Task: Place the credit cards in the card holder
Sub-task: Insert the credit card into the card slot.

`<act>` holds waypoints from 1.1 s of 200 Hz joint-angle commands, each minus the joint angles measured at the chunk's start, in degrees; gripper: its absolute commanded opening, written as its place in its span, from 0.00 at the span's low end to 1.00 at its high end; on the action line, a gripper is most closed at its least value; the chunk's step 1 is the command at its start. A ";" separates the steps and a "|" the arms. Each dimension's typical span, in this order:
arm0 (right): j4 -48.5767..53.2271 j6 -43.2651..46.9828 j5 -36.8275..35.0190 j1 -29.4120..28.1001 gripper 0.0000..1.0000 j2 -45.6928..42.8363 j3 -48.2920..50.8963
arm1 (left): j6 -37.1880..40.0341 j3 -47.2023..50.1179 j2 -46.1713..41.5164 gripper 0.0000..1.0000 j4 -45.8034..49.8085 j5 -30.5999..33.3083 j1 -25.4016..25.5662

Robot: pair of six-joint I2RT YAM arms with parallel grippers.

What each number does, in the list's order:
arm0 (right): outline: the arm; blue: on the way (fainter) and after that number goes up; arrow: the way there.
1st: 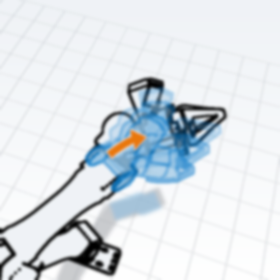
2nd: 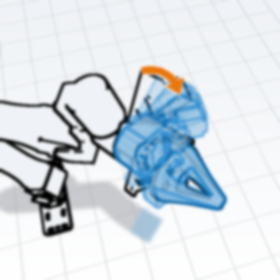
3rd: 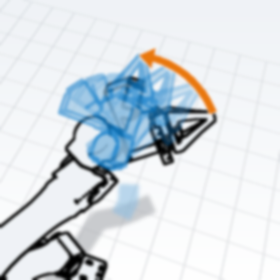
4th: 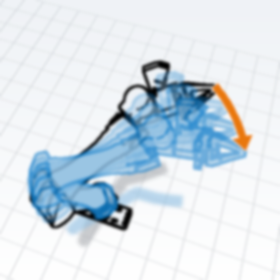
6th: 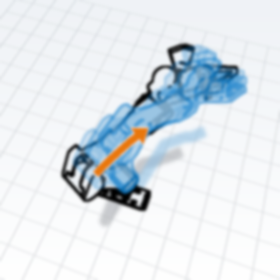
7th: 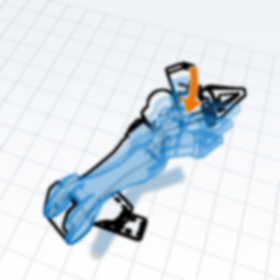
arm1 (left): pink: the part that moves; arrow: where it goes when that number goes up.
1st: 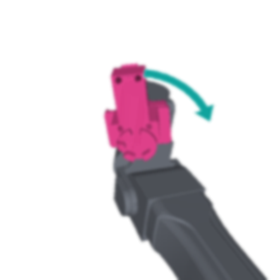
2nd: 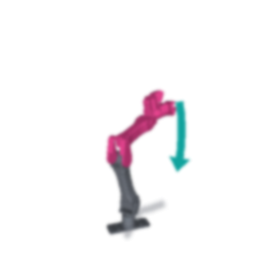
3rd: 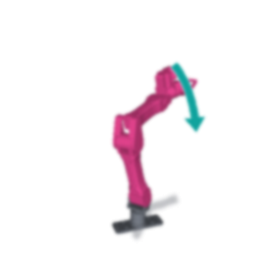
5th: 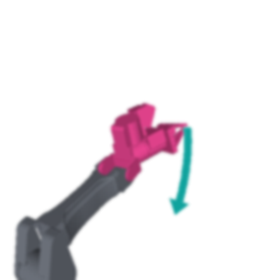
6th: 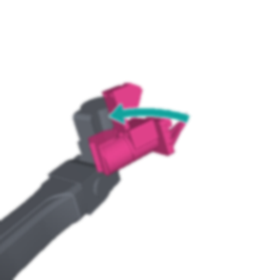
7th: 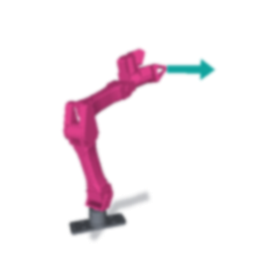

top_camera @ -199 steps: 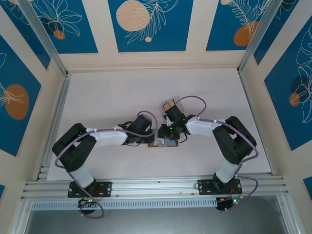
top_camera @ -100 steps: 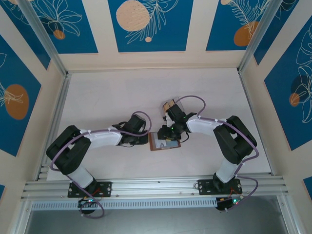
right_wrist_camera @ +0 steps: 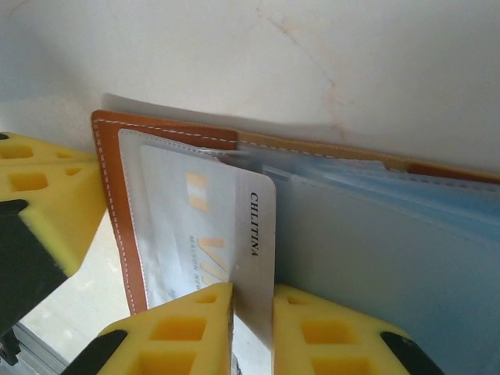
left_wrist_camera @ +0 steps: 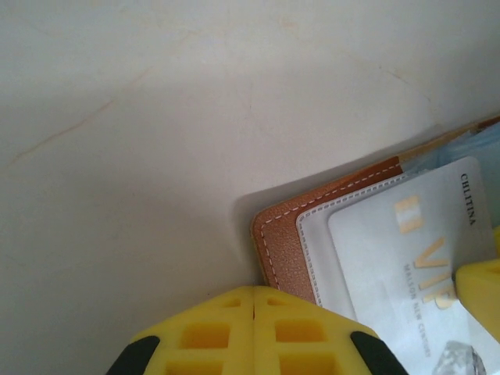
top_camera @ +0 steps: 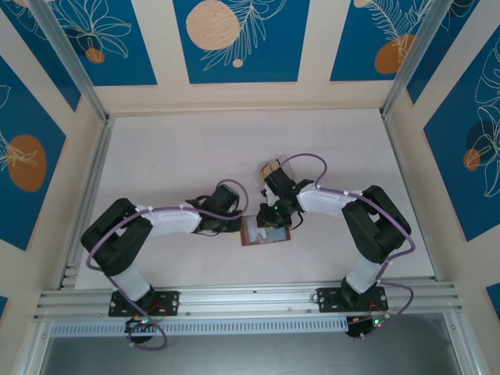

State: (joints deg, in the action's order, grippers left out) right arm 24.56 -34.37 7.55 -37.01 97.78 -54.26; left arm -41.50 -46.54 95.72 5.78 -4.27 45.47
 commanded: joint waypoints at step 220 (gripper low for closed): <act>13.60 1.79 -14.00 -3.72 0.46 -5.39 -6.28 | -5.53 -0.52 9.48 0.00 -2.60 1.99 6.01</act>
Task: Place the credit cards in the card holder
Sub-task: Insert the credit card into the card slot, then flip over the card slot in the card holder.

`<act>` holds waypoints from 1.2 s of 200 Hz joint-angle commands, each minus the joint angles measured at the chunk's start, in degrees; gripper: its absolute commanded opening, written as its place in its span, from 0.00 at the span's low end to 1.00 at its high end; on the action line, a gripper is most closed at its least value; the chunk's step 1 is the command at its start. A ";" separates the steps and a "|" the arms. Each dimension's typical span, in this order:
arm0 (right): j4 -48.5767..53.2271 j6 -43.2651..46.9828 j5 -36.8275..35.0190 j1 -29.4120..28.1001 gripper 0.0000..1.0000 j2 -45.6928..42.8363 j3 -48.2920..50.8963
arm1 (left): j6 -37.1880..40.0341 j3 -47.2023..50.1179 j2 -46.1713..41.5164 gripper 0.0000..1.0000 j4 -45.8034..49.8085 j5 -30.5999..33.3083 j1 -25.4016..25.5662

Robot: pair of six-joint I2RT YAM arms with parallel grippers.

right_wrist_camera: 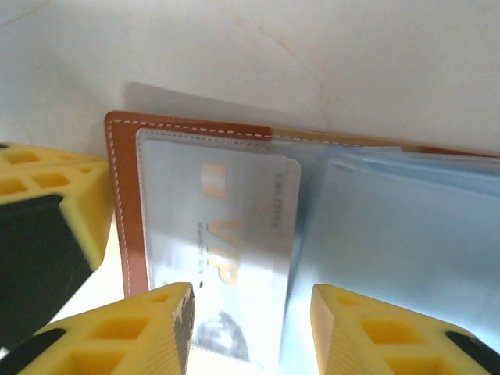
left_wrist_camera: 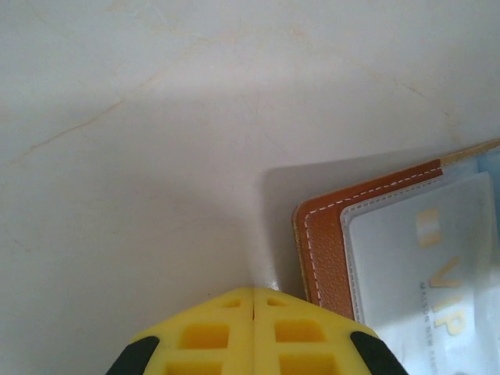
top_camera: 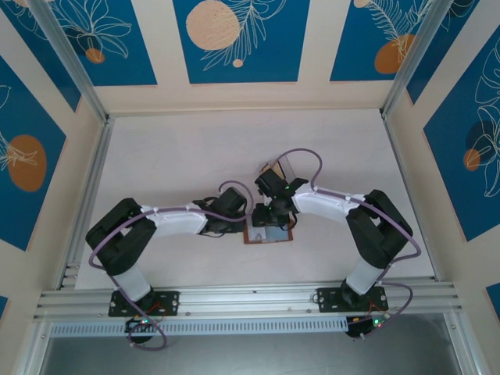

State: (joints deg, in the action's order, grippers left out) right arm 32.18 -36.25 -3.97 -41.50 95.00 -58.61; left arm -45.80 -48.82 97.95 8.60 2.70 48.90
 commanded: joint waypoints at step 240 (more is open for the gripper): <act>9.43 4.16 -19.83 -2.18 0.31 12.03 -4.40 | 2.11 0.48 4.89 0.00 -3.70 -5.37 2.49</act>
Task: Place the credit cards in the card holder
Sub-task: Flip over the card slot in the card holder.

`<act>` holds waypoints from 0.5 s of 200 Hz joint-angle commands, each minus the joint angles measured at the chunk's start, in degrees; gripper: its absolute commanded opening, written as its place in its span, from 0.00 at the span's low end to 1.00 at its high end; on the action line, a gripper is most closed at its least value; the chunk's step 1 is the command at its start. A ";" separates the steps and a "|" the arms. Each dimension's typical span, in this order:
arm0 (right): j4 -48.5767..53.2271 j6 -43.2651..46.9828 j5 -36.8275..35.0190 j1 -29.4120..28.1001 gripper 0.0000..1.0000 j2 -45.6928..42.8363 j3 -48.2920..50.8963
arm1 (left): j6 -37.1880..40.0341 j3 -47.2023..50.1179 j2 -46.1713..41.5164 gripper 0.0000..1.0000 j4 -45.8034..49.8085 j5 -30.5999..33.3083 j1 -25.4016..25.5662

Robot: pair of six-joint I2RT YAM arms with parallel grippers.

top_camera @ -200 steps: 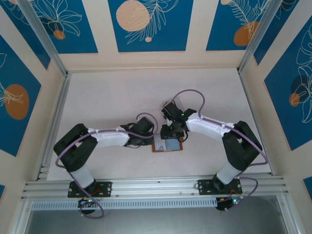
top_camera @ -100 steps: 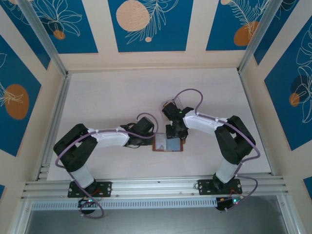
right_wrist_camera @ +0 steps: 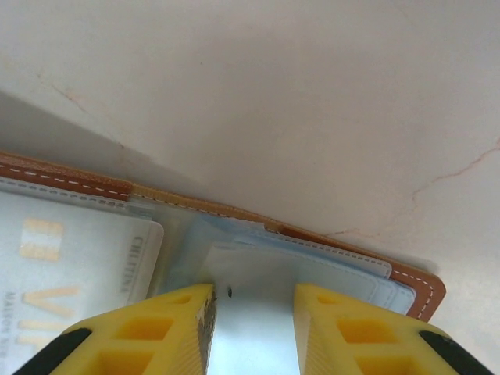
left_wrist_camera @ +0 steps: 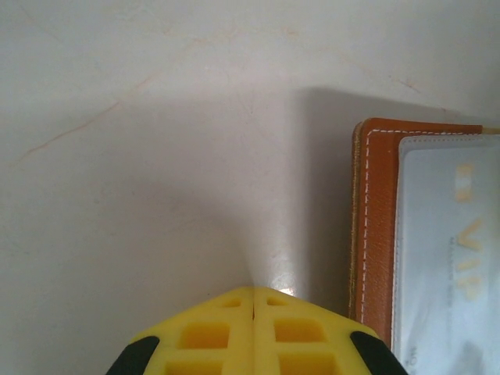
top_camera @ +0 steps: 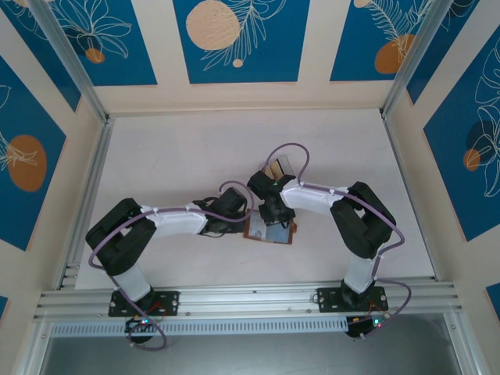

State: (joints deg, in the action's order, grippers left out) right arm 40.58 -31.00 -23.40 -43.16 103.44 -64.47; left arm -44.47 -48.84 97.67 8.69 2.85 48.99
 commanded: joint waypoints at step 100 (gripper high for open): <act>-4.01 1.65 7.27 -2.28 0.05 1.88 1.01 | 2.14 0.17 -8.31 0.00 3.86 -1.23 1.22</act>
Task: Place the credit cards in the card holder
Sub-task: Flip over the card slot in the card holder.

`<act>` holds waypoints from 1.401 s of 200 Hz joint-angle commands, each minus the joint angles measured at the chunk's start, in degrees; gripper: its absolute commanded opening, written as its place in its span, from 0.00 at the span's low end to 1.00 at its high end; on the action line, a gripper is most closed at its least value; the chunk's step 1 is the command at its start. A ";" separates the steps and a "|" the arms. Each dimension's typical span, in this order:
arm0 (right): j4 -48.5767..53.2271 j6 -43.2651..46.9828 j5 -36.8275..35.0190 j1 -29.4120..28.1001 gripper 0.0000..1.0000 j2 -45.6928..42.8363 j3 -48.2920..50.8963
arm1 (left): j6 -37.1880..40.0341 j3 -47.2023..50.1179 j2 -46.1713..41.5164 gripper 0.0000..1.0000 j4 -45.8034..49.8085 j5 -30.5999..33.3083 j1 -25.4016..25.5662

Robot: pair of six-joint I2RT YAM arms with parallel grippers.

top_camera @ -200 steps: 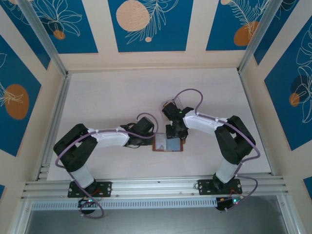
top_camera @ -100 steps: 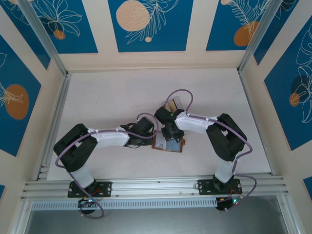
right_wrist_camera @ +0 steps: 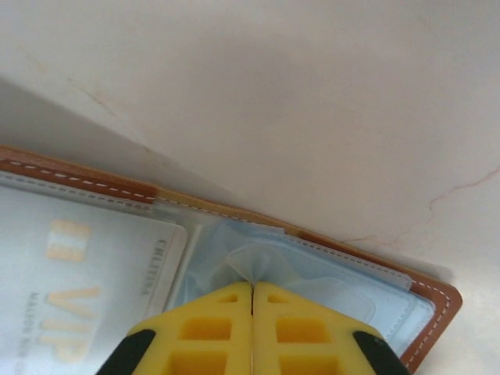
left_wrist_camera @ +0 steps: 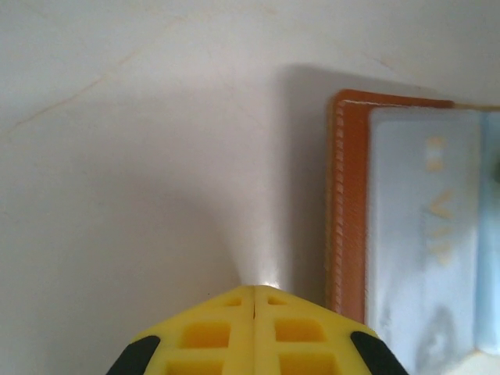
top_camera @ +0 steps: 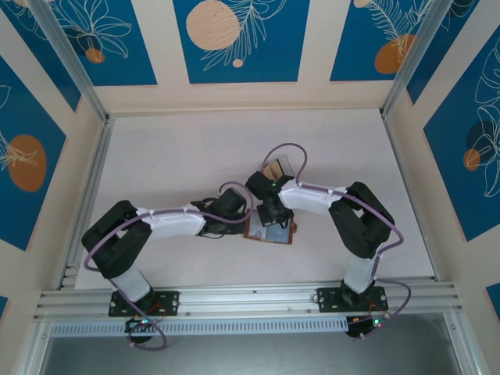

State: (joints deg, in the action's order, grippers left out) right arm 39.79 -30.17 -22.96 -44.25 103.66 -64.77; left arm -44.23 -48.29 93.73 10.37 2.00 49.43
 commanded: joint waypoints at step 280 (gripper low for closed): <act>-6.17 -6.84 23.80 1.89 0.00 0.41 -2.60 | -5.61 9.80 4.00 0.00 -10.52 -2.62 1.59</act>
State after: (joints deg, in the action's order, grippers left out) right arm 37.54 -33.76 -6.94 -41.60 104.95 -67.81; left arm -49.19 -41.60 94.45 -5.76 -1.43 50.06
